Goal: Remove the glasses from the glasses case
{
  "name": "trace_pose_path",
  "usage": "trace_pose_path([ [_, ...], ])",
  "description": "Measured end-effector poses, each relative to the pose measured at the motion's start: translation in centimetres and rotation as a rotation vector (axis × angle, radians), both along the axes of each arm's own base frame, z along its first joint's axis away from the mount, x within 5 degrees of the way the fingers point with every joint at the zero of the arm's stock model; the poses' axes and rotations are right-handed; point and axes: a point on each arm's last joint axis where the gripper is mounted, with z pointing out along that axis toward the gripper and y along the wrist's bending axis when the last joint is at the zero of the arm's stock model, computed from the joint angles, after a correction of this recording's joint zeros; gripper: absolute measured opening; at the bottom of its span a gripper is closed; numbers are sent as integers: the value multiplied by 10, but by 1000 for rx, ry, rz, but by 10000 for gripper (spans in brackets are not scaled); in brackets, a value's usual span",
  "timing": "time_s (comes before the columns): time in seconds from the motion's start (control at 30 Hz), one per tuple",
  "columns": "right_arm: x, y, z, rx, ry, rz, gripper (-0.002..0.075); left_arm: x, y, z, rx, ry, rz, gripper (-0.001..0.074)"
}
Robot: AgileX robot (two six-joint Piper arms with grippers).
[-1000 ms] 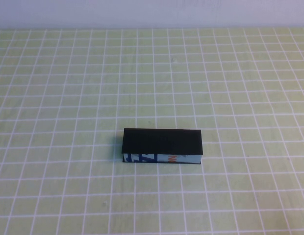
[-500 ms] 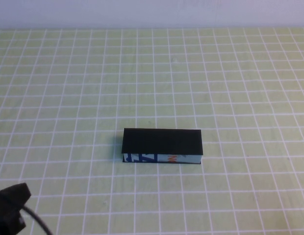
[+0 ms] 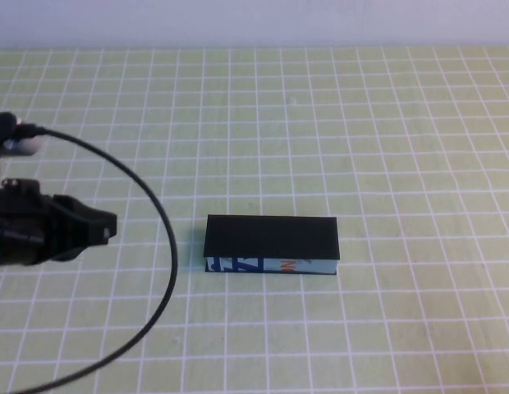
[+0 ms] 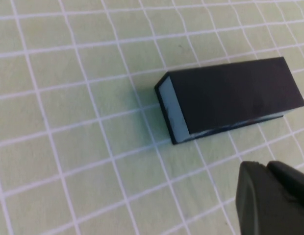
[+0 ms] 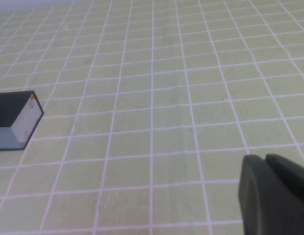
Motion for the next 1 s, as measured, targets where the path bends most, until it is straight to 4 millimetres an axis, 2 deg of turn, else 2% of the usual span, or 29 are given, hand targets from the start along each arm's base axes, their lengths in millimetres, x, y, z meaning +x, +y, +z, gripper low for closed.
trace_pose_path([
  [0.23,0,0,0,0,0,0,-18,67,-11,-7,2,14,-62,-4],
  [0.37,0,0,0,0,0,0,-18,98,-19,-16,-5,26,-100,-4],
  [0.47,0,0,0,0,0,0,-18,118,-34,-24,-10,27,-149,-4],
  [0.7,0,0,0,0,0,0,-18,156,-79,-61,5,71,-270,-4],
  [0.9,0,0,0,0,0,0,-18,186,-91,-97,8,123,-277,-4],
  [1.0,0,0,0,0,0,0,-18,194,-93,-116,4,158,-275,-4],
])
